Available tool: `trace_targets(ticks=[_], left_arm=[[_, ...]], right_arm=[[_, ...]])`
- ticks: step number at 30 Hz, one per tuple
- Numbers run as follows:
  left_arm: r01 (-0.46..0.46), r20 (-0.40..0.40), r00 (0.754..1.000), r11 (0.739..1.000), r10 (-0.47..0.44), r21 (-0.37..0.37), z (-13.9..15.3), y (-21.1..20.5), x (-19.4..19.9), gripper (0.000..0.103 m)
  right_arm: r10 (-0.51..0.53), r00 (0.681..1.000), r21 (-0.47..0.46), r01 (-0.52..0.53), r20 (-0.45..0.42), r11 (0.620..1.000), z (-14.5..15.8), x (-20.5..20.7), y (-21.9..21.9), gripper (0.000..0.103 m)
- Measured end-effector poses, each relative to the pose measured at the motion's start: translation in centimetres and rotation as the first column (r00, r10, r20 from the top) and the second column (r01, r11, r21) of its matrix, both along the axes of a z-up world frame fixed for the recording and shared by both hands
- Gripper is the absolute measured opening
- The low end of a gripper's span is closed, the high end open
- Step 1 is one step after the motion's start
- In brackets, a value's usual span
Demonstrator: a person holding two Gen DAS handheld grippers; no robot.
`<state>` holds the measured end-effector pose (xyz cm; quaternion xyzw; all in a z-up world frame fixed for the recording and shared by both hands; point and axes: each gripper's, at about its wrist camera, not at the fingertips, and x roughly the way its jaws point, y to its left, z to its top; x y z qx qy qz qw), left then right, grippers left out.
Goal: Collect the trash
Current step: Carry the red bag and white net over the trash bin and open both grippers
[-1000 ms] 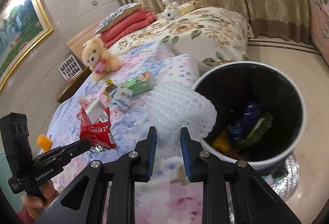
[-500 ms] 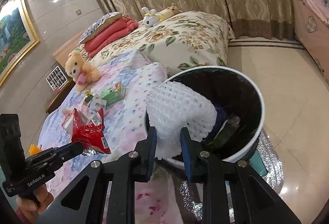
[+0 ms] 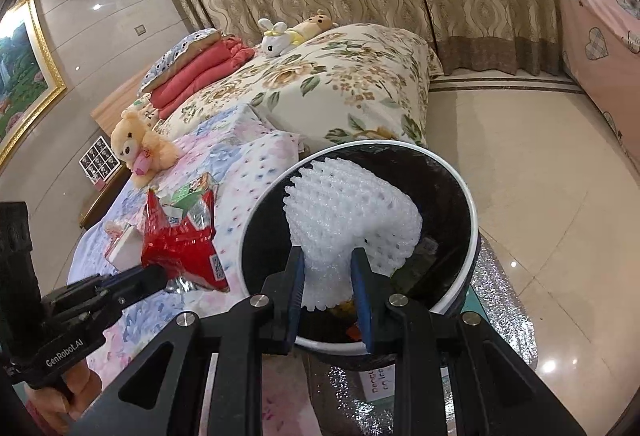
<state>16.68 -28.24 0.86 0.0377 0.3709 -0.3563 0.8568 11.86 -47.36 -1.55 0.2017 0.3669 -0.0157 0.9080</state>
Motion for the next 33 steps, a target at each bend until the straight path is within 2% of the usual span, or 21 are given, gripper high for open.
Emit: trace_targets(ticks=[9,23,24,26,27,29,33], left_arm=[[0.028,-0.002,1.000,0.999,-0.028,0.034,-0.6,-2.3,1.0,0.010],[0.057,-0.052,0.997,0.997,-0.054,0.052,-2.0,-4.3,2.4,0.011],[0.052,-0.056,0.997,0.998,-0.049,0.046,-2.1,-4.3,2.4,0.013],[0.044,-0.074,0.996,0.998,-0.041,0.038,-2.3,-4.3,2.5,0.029],[0.045,-0.074,0.996,0.998,-0.042,0.032,-2.3,-4.2,2.4,0.030],[0.039,-0.064,0.997,0.999,-0.036,0.035,-2.4,-4.0,2.0,0.042],[0.015,-0.068,0.998,1.000,-0.014,0.013,-2.6,-2.8,1.5,0.052]], right_arm=[[-0.006,1.000,0.000,0.006,-0.020,1.000,-0.4,0.5,-1.1,0.024],[0.003,0.998,-0.002,-0.004,-0.068,1.000,-1.5,2.1,-2.1,0.028],[0.003,0.998,-0.001,-0.003,-0.069,1.000,-1.6,2.1,-2.3,0.028],[-0.005,0.997,0.004,0.005,-0.077,1.000,-1.7,2.3,-2.4,0.038],[-0.010,0.997,0.012,0.011,-0.081,1.000,-1.8,2.3,-2.6,0.040],[-0.016,0.996,0.028,0.018,-0.082,0.999,-1.9,2.2,-2.8,0.044],[-0.029,0.997,0.035,0.032,-0.073,0.999,-1.7,1.8,-2.9,0.048]])
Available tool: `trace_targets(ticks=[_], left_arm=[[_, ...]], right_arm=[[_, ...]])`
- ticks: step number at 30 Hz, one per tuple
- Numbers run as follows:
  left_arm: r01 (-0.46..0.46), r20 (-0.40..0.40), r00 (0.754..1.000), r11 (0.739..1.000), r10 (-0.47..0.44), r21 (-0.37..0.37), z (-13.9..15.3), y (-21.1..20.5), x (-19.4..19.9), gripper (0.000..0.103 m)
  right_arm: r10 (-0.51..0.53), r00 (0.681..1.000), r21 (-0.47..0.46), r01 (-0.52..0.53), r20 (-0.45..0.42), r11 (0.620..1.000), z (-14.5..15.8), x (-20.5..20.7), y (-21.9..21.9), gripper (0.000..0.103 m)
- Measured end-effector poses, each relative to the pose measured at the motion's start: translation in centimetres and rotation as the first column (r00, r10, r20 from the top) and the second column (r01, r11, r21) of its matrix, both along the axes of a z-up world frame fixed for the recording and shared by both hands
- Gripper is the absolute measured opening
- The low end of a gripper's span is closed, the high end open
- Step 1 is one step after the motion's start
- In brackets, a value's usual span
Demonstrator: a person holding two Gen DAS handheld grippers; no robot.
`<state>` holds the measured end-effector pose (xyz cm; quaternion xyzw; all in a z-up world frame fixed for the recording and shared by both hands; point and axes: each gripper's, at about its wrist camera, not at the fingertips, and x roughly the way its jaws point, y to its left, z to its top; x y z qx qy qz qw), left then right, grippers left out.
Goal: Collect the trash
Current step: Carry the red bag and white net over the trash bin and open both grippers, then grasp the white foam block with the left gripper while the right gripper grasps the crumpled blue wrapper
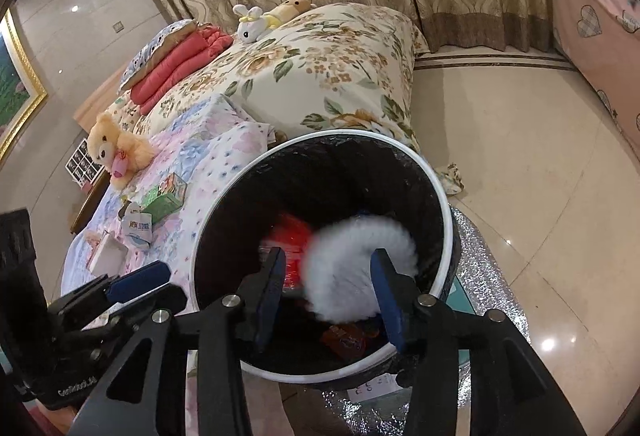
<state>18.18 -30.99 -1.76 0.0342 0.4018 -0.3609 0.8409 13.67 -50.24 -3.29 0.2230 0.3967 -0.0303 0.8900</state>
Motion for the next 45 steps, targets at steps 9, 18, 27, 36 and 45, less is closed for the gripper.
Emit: trace_targets(ticks=[9,18,27,36,45], left_arm=[[-0.146,-0.031,0.989,0.989,0.145,-0.024,-1.0,5.5,-0.8,0.063],[-0.274,-0.007,0.962,0.961,0.274,-0.029,-1.3,12.1,-1.9,0.069],[-0.368,-0.005,0.930,0.930,0.368,-0.012,-2.3,18.1,-2.1,0.072],[-0.445,-0.024,0.895,0.895,0.445,-0.012,-3.2,22.4,-2.1,0.074],[-0.496,-0.027,0.868,0.869,0.495,0.002,-3.7,25.5,-0.9,0.074]], right_arm=[[-0.008,0.998,0.011,0.007,0.064,1.000,0.8,-1.3,2.7,0.078],[0.065,0.991,0.013,-0.067,0.118,0.998,1.6,-1.2,8.5,0.082],[0.159,0.981,0.029,-0.163,0.110,0.986,1.2,0.5,13.9,0.084],[0.220,0.971,0.031,-0.223,0.089,0.974,0.2,1.7,17.9,0.085],[0.264,0.961,0.035,-0.268,0.079,0.963,-0.6,3.7,21.0,0.085]])
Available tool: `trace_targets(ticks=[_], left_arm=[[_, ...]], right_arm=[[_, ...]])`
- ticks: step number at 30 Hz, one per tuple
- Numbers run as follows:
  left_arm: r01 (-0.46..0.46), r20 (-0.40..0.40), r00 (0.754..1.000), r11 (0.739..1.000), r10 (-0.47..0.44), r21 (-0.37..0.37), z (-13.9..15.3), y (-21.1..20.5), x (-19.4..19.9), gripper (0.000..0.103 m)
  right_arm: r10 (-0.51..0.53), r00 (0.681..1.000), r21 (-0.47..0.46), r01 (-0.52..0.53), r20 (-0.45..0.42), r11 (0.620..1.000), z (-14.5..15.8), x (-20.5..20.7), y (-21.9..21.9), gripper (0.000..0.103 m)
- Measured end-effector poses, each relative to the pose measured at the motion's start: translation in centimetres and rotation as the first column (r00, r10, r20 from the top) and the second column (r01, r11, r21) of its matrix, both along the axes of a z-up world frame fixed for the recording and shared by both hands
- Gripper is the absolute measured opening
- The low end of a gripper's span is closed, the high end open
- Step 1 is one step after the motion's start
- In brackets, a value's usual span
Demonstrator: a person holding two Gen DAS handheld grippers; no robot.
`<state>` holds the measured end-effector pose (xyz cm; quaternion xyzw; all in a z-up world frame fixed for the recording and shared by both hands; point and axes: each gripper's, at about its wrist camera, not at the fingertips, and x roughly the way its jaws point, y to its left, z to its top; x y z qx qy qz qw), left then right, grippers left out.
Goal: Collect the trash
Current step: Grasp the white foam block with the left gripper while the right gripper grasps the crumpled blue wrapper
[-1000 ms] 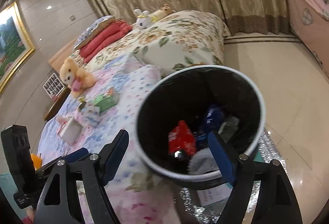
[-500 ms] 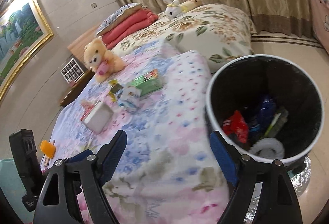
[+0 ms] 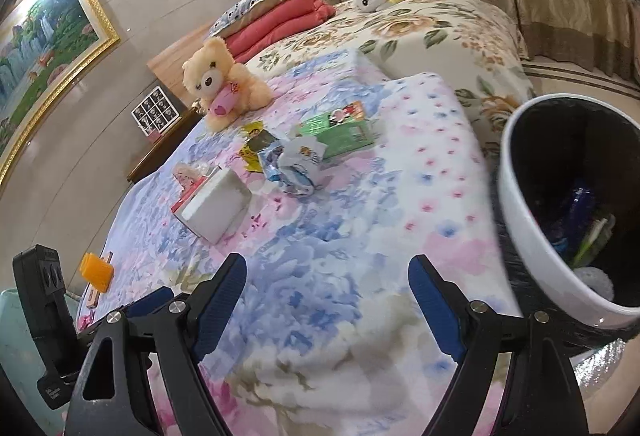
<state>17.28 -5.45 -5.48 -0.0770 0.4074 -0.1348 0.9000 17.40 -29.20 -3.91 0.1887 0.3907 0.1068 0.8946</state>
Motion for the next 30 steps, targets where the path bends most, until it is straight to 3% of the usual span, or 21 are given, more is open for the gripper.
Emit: trace_targets(ticks=[16,24,27,28,29,30], left_arm=[[0.030,0.025,0.999,0.996,-0.032,0.079,0.3,0.6,6.5,0.074],[0.035,0.017,0.999,0.996,-0.037,0.085,-0.3,0.1,8.6,0.074],[0.032,0.010,0.999,0.996,-0.033,0.084,-0.7,-0.1,9.0,0.074],[0.029,0.008,1.000,0.996,-0.030,0.089,-0.8,-0.3,9.1,0.072],[0.029,0.008,1.000,0.995,-0.030,0.095,-0.9,-0.4,9.2,0.063],[0.034,0.004,0.999,0.994,-0.035,0.104,-1.0,-0.6,9.2,0.055]], right_arm=[[0.032,0.999,0.012,-0.032,-0.006,0.999,-1.3,7.0,2.4,0.084],[0.018,1.000,0.044,-0.017,-0.018,0.999,-2.5,10.1,2.4,0.080],[0.016,0.999,0.043,-0.015,-0.029,0.999,-3.0,11.0,2.5,0.068],[0.018,0.999,0.043,-0.016,-0.034,0.999,-3.2,11.3,2.5,0.056],[0.020,0.999,0.043,-0.019,-0.040,0.999,-3.4,11.4,2.6,0.044],[0.020,0.999,0.043,-0.018,-0.042,0.999,-3.5,11.4,2.6,0.040]])
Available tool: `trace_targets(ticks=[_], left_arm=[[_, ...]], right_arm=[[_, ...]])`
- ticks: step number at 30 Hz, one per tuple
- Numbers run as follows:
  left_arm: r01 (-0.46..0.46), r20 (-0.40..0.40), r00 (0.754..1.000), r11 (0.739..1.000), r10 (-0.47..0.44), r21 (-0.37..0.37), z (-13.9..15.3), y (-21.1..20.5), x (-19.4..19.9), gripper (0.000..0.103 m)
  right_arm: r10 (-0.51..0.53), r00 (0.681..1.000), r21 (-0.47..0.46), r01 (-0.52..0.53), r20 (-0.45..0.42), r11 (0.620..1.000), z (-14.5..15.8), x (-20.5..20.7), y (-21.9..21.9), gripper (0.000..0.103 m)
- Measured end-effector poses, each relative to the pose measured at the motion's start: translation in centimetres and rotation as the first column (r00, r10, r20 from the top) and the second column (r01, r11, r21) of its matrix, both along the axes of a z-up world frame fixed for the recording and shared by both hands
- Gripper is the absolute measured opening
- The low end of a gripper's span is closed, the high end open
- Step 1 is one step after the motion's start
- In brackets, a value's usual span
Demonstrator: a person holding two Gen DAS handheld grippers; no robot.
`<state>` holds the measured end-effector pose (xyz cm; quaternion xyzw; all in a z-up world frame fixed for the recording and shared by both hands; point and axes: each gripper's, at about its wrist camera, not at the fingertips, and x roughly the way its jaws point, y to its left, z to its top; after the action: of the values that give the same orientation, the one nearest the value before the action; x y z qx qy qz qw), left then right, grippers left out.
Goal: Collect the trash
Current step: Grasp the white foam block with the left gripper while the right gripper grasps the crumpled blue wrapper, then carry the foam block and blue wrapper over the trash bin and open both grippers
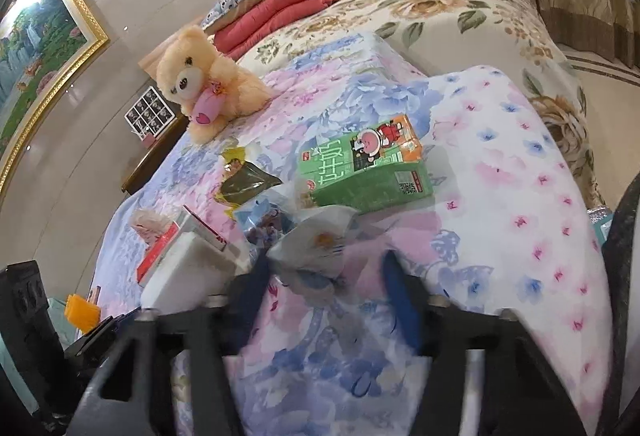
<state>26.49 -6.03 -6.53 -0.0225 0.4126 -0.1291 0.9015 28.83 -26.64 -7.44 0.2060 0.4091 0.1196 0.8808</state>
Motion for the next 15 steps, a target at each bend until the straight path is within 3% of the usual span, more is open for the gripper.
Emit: trace_targets(ticks=[1,2,4,15], left_arm=[[0.004,-0.010,1.000,1.000,-0.004,0.012,-0.2,-0.2,0.1,0.042],[-0.004,-0.010,1.000,0.999,0.005,0.034,-0.3,-0.3,0.2,0.035],[-0.012,-0.005,1.000,0.999,0.012,0.043,-0.2,-0.3,0.1,0.027],[0.039,0.022,0.999,0.999,-0.039,-0.006,0.9,-1.3,-3.2,0.025]], right_arm=[[-0.001,1.000,-0.003,0.001,0.000,1.000,-0.1,-0.1,0.0,0.028],[-0.001,1.000,-0.003,0.001,0.003,1.000,-0.1,-0.3,-0.1,0.022],[-0.003,1.000,-0.003,0.003,0.009,1.000,0.1,-0.8,-0.4,0.020],[-0.023,0.998,-0.003,0.024,0.054,1.000,2.4,-6.1,-3.2,0.017]])
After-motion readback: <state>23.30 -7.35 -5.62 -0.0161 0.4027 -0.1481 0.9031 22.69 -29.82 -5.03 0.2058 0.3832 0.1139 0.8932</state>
